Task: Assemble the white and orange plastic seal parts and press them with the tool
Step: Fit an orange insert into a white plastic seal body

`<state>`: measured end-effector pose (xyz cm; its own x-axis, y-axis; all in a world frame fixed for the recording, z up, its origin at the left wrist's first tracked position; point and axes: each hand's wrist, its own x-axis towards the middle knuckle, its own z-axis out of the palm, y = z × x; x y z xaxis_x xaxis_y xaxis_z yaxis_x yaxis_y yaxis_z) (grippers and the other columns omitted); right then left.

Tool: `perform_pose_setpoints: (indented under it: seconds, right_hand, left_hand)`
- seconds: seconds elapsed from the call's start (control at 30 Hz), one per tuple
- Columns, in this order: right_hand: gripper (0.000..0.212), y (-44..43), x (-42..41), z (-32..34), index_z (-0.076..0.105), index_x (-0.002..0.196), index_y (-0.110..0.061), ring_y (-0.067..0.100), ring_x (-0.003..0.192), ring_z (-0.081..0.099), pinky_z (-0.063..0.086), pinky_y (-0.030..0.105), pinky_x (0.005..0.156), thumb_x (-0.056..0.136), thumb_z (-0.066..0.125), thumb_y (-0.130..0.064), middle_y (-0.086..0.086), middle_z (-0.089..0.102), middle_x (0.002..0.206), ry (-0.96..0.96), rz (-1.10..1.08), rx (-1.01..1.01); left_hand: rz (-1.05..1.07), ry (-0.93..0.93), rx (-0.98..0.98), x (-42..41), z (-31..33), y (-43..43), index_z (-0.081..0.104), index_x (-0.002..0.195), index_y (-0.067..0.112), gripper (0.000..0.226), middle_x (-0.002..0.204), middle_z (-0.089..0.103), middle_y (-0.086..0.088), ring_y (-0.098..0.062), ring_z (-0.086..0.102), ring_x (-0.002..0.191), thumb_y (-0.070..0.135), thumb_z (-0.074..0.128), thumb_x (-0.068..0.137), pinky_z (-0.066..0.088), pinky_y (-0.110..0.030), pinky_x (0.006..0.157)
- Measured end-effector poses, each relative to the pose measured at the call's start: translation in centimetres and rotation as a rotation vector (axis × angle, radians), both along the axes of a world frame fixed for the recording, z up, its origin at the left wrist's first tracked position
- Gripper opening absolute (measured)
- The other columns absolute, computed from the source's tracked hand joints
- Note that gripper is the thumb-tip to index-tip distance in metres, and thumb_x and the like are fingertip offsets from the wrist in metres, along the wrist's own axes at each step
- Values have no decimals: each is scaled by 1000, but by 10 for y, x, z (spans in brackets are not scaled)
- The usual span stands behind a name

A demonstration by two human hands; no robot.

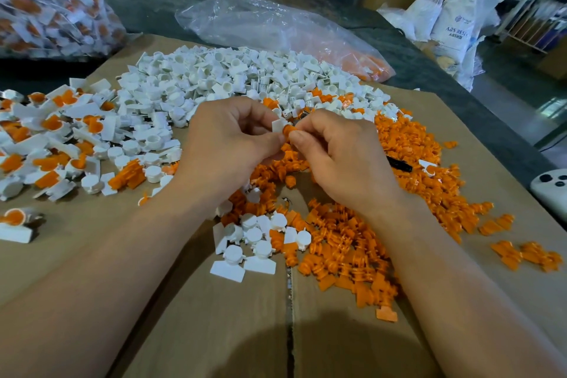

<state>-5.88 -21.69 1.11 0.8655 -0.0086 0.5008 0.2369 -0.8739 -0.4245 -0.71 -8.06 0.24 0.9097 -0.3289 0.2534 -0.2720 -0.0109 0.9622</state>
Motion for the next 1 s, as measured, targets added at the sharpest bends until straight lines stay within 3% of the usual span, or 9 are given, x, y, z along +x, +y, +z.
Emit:
perform_pose_setpoints:
  seconds: [0.3,0.47,0.73,0.9,1.0]
  right_hand:
    - [14,-1,-1,-3,63,85,-5,15,60,54,39,34,56,89,55,-15,4,62,68,-44,41,22]
    - [23,-1,1,-2,63,101,-10,5,71,57,49,19,64,81,64,-22,-14,56,79,-90,78,125]
    - [23,-3,0,0,69,97,-8,12,78,62,51,29,68,76,69,-17,3,67,87,-168,112,99]
    - [24,-3,-1,2,70,97,-5,12,83,62,52,31,71,75,69,-15,-7,62,86,-192,125,90]
    - [25,-3,-1,2,70,99,-5,13,80,65,54,35,72,75,69,-13,-3,67,88,-183,152,103]
  left_hand:
    - [19,-13,6,0,0,1,63,66,17,23,48,60,5,-7,61,44,-1,71,76,51,-16,49]
    - [-43,152,-96,1,4,2,62,66,9,19,46,60,1,-10,60,42,-7,68,75,49,-16,45]
    - [-130,219,-148,0,5,5,61,68,7,17,50,64,-3,-12,62,44,-7,66,76,53,-20,49]
    - [-168,242,-155,0,5,5,60,72,6,15,51,64,-3,-12,63,45,-8,65,75,55,-22,51]
    - [-167,246,-142,0,6,5,60,73,4,13,53,65,-4,-13,63,46,-7,65,74,55,-21,50]
